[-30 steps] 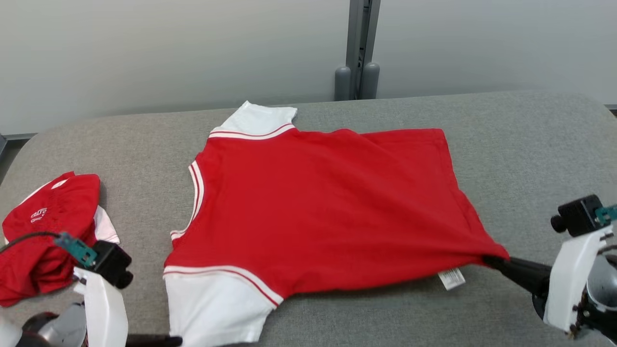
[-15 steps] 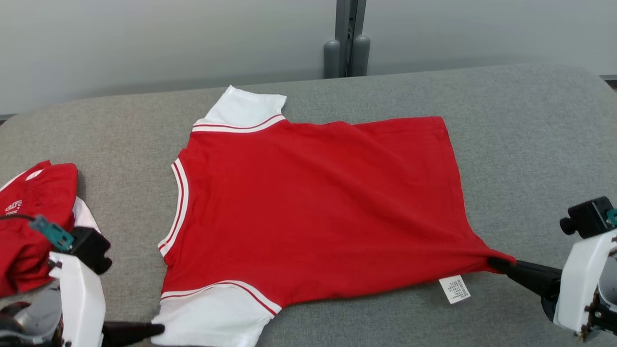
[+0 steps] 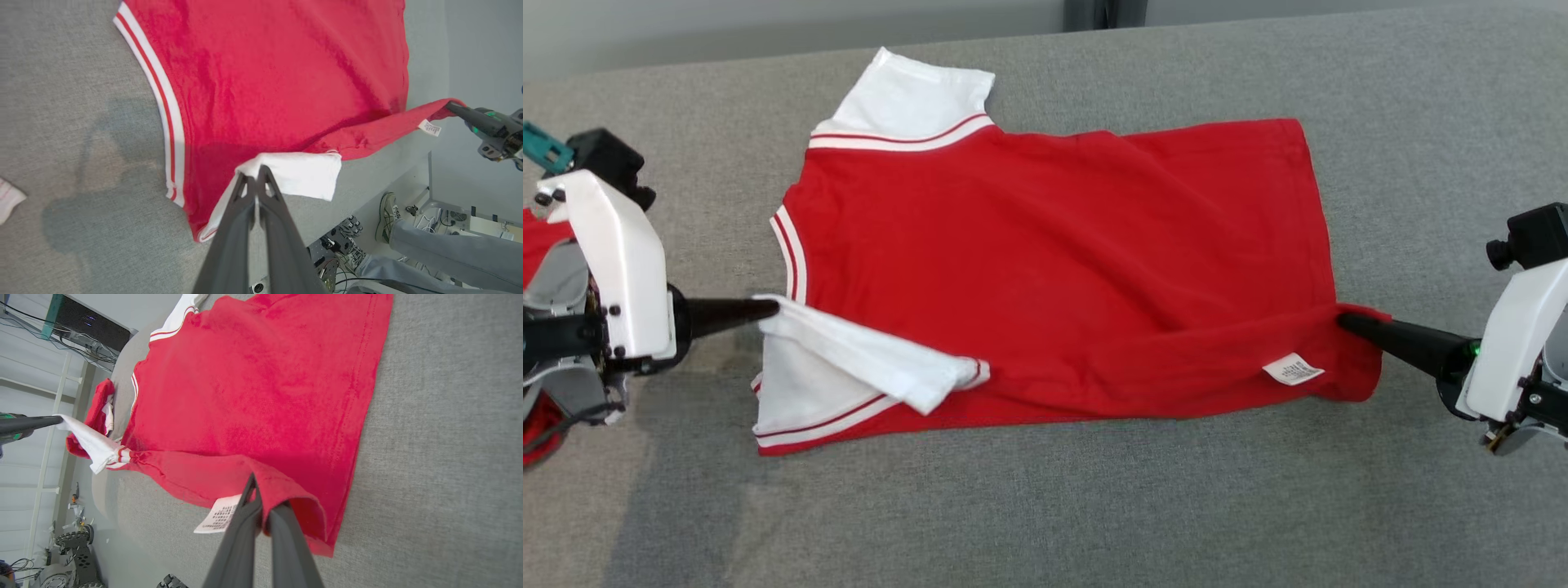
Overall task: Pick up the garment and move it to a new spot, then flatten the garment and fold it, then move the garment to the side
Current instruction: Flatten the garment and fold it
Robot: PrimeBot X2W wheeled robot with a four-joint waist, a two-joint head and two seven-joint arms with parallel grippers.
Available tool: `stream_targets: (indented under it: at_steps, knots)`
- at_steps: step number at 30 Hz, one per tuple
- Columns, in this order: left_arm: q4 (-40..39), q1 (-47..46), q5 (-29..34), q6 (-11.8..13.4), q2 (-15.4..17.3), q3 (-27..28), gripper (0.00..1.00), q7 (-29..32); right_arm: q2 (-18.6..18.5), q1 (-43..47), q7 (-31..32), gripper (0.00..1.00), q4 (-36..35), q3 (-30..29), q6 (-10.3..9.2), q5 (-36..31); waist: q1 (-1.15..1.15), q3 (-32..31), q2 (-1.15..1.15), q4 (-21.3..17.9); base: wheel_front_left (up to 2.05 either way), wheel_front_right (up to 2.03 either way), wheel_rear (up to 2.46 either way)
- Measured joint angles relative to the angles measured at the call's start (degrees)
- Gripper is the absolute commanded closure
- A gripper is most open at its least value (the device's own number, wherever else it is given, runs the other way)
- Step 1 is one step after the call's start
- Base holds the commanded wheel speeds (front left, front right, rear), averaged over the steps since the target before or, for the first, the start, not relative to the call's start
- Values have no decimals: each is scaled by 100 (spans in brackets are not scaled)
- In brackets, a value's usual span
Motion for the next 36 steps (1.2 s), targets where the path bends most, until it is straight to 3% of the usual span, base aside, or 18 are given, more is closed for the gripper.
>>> stream_targets:
  at_steps: [6,15,16,17,18,19,25,29,36]
  knots:
    - [842,-626,342,-22,-254,-70,100,-83,276,-222,74,100,242,-129,0,57,0,312,0,-83,0,0,0]
    - [1671,-929,633,-349,-597,-233,99,-311,617,-350,157,100,719,-166,0,-9,0,446,0,-131,0,0,0]
    - [1741,-931,667,-387,-627,-237,84,-386,644,-350,111,88,799,-190,0,-14,0,434,0,-123,0,0,0]
    - [1812,-938,677,-431,-658,-245,31,-415,667,-350,89,64,838,-218,0,-15,0,419,0,-117,0,0,0]
    - [1879,-939,689,-459,-695,-254,1,-438,695,-350,42,21,877,-240,0,-22,0,400,0,-111,0,0,0]
    - [1879,-939,689,-459,-695,-254,0,-438,695,-350,42,0,877,-240,0,-22,0,400,0,-111,0,0,0]
    - [2173,-957,715,-734,-871,-188,0,-851,843,-319,-411,0,1054,-405,0,-145,0,242,0,-69,0,0,0]
    - [2218,-915,918,-1027,-838,-194,0,-1228,891,-223,-1237,0,1069,-627,0,-465,0,74,0,-52,0,0,0]
    - [1846,-278,1282,-1263,-779,46,0,-2815,951,278,-2809,0,1359,-736,0,-1225,0,-345,0,-31,0,0,0]
